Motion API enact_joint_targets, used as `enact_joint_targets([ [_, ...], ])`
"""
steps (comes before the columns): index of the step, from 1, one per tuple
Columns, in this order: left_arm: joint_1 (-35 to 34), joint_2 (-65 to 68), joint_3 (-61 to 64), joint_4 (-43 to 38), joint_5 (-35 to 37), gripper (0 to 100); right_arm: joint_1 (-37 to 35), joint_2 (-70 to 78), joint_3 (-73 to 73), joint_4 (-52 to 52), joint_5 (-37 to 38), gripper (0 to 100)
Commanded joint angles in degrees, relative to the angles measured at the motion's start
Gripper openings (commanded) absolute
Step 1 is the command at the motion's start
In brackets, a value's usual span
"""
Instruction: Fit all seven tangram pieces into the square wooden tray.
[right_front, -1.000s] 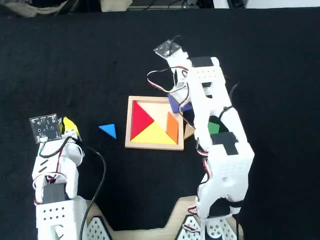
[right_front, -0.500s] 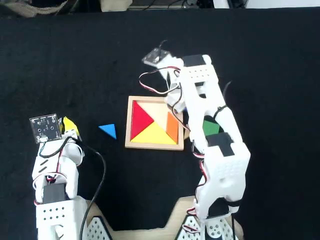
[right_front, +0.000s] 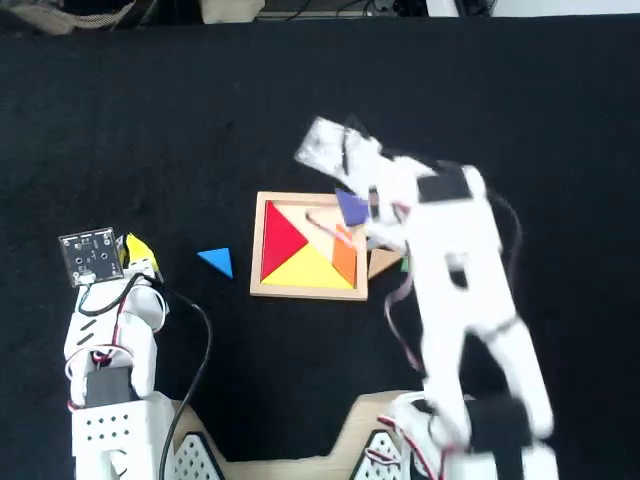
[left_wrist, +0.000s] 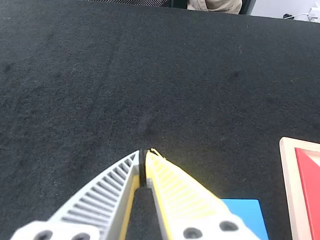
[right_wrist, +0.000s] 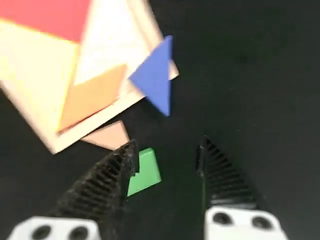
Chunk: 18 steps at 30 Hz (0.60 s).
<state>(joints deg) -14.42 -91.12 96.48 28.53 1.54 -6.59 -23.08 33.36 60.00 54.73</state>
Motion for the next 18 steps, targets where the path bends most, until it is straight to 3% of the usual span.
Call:
enact_joint_targets([
  [1, 0.75, -0.44, -0.13, -1.23, -0.35, 3, 1.14, -9.71, 14.11, -15.12, -1.23, 19.4],
  [5, 0.75, -0.44, -0.04, -1.23, -0.35, 3, 2.37, -6.37, 9.45, -14.51, -8.26, 19.1],
  [15, 0.75, -0.44, -0.04, -1.23, -0.35, 3, -1.85, 19.3, -6.2, -10.37, 0.09, 20.0],
  [18, 0.75, -0.44, -0.04, -1.23, -0.35, 3, -1.85, 23.34, -8.22, -10.29, 0.62, 26.3],
])
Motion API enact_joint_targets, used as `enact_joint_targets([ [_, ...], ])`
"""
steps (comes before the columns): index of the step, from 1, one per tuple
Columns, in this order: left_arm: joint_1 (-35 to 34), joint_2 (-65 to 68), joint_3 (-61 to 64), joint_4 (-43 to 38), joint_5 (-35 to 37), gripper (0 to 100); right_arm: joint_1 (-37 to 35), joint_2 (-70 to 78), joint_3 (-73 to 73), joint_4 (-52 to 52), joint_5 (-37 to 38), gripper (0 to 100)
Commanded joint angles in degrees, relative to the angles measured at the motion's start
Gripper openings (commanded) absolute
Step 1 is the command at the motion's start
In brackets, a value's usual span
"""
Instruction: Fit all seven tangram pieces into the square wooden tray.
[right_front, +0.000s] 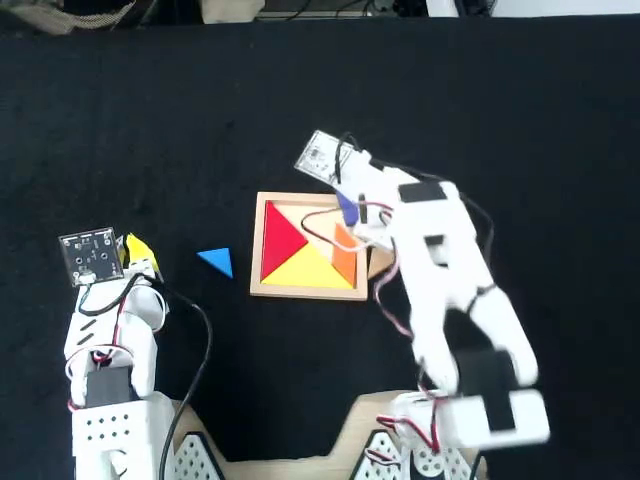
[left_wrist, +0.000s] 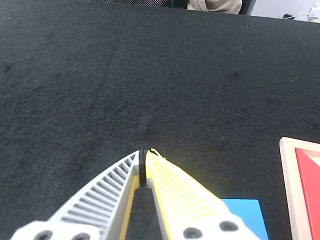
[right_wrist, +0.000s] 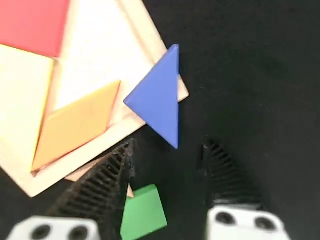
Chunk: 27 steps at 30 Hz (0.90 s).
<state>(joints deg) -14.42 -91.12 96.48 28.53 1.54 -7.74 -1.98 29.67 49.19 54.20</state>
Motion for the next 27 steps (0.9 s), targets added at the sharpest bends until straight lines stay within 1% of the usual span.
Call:
enact_joint_targets([
  [1, 0.75, -0.44, -0.04, -1.23, -0.35, 3, -0.79, 2.86, -4.79, 0.44, 1.14, 27.9],
  [6, 0.75, -0.44, -0.04, -1.23, -0.35, 3, -2.99, 4.0, -5.58, 0.35, 4.22, 26.4],
  [16, 0.75, -0.44, -0.04, -1.23, -0.35, 3, -4.22, 12.88, -10.86, 0.44, 4.04, 25.4],
  [27, 0.75, -0.44, -0.04, -1.23, -0.35, 3, -4.04, 14.11, -11.56, 0.18, 4.22, 25.4],
])
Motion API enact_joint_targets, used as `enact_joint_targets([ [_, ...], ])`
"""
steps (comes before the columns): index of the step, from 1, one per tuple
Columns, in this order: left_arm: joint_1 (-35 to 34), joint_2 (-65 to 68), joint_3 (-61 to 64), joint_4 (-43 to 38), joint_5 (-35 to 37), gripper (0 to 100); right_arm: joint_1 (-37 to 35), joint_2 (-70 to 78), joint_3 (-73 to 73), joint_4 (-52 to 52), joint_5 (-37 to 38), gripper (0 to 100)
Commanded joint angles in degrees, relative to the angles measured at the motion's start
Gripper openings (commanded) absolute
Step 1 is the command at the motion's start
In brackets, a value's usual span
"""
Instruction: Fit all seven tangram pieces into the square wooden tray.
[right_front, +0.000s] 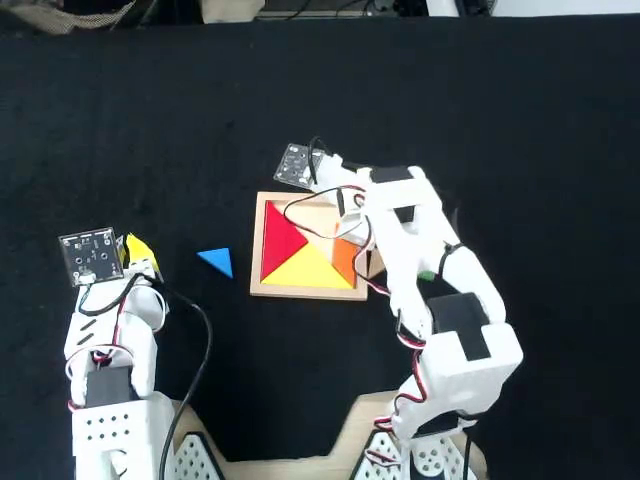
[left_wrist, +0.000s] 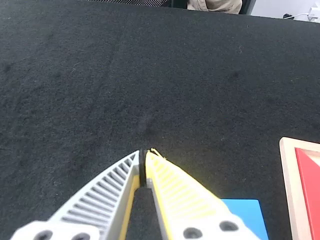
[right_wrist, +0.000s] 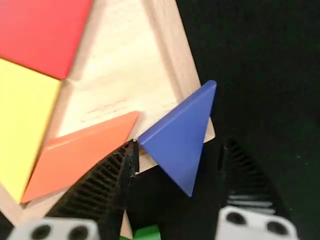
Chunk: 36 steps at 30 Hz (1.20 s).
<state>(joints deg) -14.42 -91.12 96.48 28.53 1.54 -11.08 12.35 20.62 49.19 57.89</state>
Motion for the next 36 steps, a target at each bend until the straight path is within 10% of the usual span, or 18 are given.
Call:
enact_joint_targets([
  [1, 0.75, -0.44, -0.04, -1.23, -0.35, 3, -0.7, -0.22, -2.59, 0.09, 0.53, 25.4],
  [36, 2.24, -0.44, -0.04, -1.23, -0.44, 3, 0.88, 3.47, -8.92, 0.62, 5.71, 13.2],
])
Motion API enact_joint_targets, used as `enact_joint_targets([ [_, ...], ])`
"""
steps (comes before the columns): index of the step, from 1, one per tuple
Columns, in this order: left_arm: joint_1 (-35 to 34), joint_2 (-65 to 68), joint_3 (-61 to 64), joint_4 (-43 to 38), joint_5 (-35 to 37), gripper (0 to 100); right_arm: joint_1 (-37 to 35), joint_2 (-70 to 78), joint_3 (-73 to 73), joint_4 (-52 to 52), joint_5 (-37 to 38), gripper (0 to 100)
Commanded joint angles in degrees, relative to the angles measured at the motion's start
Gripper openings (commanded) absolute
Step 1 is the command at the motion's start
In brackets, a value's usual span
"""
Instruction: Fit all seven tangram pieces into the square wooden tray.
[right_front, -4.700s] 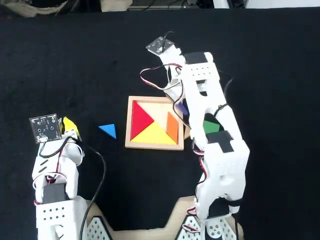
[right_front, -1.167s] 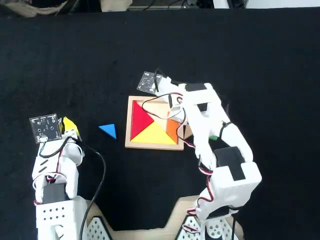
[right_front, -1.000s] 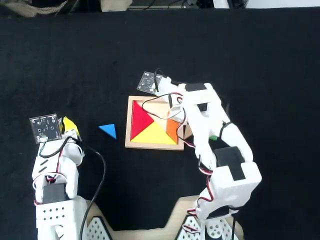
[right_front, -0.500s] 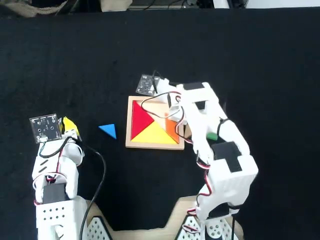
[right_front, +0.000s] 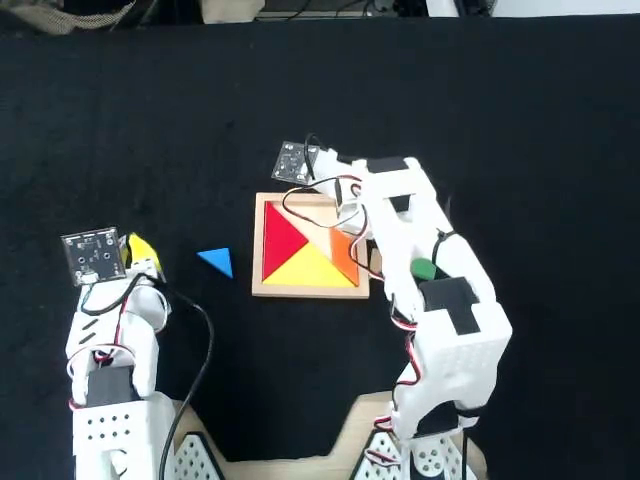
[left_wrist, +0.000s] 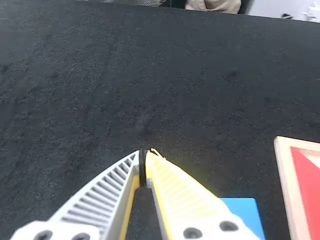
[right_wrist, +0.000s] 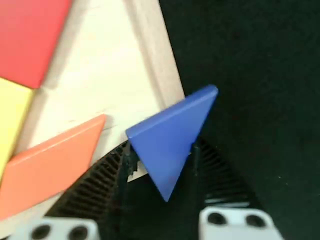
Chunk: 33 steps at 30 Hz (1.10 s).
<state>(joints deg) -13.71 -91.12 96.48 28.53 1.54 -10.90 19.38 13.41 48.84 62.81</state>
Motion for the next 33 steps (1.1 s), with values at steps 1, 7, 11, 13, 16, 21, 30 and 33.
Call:
enact_joint_targets([
  [1, 1.54, -0.44, -0.04, -1.23, -0.44, 3, 0.79, -4.09, -1.8, 1.58, 0.88, 13.1],
  [7, 1.45, -0.44, -0.04, -1.23, -0.44, 3, 0.79, -5.41, -1.8, 2.73, 0.97, 12.4],
  [11, 1.36, -0.44, -0.04, -1.23, -0.44, 3, 0.79, -5.49, -2.07, 2.73, 0.79, 6.7],
  [13, 1.36, -0.44, -0.04, -1.23, -0.44, 3, 0.79, -5.49, -2.07, 2.81, 0.79, 5.7],
  [16, 1.36, -0.44, -0.04, -1.23, -0.44, 3, 1.23, -5.58, -2.33, 4.48, 0.79, 5.7],
  [21, 1.63, -0.44, -0.04, -1.23, -0.44, 3, 2.37, -8.66, -3.82, 9.32, 0.79, 5.6],
  [30, 1.63, -0.44, -0.04, -1.23, -0.44, 3, 1.23, -11.82, -3.47, 14.51, -0.97, 2.9],
  [33, 1.45, -0.44, -0.04, -1.23, -0.44, 3, 0.26, -9.19, -4.26, 13.45, -3.6, 2.9],
])
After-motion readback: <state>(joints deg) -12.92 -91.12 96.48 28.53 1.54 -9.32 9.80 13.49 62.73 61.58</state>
